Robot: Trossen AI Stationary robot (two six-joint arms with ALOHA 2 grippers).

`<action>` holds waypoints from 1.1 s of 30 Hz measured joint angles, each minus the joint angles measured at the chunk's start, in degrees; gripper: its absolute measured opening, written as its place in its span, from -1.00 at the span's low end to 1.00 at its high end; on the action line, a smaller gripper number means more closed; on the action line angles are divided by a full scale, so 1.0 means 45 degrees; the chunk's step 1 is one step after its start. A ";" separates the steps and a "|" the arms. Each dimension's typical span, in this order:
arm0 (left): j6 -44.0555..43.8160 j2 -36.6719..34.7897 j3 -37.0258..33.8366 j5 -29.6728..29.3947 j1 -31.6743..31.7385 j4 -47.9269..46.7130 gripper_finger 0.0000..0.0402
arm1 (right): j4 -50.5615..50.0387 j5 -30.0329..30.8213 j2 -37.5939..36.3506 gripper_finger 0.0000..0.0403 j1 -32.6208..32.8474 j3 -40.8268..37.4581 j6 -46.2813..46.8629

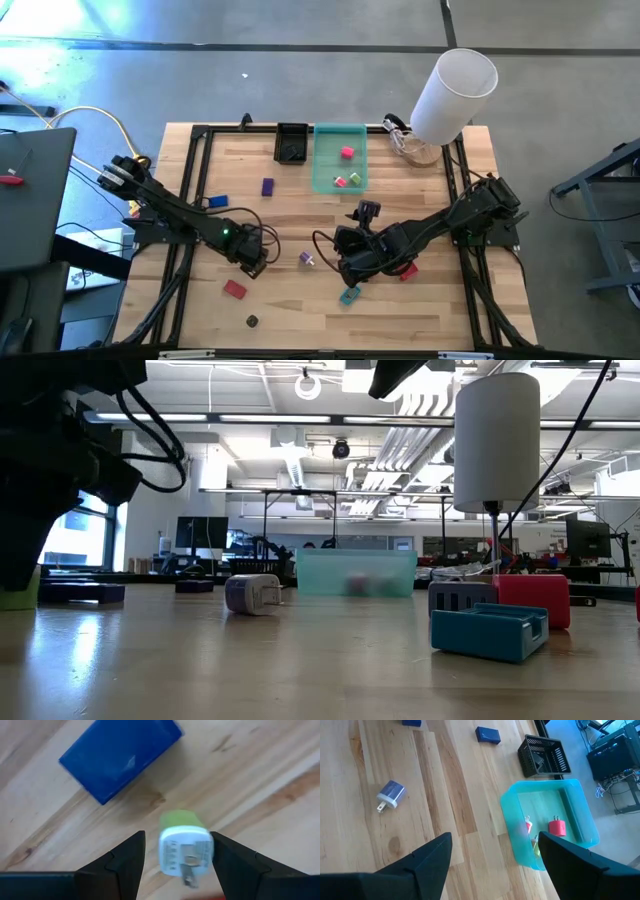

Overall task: Pick & Place Office items
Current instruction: Put the green charger adapter into the green bin

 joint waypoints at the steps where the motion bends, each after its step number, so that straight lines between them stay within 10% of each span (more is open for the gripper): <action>1: -0.0162 0.0000 -0.0078 0.0007 0.0000 0.0060 0.05 | 0.0000 0.0000 0.0000 0.42 0.0000 0.0000 0.0000; 18: 0.0284 0.0629 -0.0383 -0.0241 -0.0010 0.0236 0.03 | 0.0316 -0.0052 0.0000 0.42 -0.0005 -0.0002 0.0222; 33: 0.1164 0.0646 -0.0360 -0.0336 -0.0034 0.0282 -0.38 | 0.0338 -0.0423 0.0000 0.42 -0.0010 -0.0005 0.0246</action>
